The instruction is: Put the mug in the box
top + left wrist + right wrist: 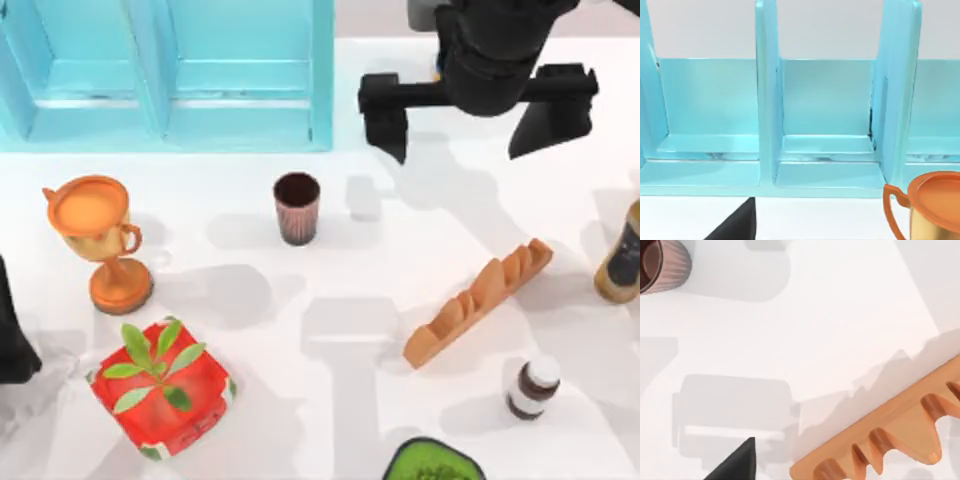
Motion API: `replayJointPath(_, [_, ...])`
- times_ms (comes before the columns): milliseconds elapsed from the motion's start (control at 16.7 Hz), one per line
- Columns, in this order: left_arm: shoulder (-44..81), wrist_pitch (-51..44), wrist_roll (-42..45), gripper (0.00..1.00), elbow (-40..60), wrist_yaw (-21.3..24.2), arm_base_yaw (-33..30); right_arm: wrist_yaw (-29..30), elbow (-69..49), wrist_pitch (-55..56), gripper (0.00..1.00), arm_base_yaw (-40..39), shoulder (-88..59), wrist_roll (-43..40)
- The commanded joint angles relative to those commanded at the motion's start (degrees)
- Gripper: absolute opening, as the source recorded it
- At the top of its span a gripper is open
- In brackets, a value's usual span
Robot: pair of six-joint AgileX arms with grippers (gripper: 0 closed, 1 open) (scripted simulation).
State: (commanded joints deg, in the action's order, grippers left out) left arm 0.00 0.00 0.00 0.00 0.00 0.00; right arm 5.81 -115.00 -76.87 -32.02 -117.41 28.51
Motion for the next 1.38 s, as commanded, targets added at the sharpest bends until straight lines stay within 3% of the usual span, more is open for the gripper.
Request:
replayJointPath(420, [0.0,0.0,0.0,1.0,0.0,0.0,0.0,4.1,-41.2,-16.2,1.0,-6.4,-29.4,8.2])
replayJointPath(660, [0.0,0.0,0.0,1.0,0.0,0.0,0.0,5.6,-58.0,-20.2,1.0,-8.5,-38.7,11.6])
replayJointPath(900, [0.0,0.0,0.0,1.0,0.0,0.0,0.0,6.3,-65.3,-21.3,1.0,-9.5,-42.2,13.2])
replayJointPath(1380, [0.0,0.0,0.0,1.0,0.0,0.0,0.0,6.3,-66.4,-21.2,1.0,-9.1,-43.2,13.0])
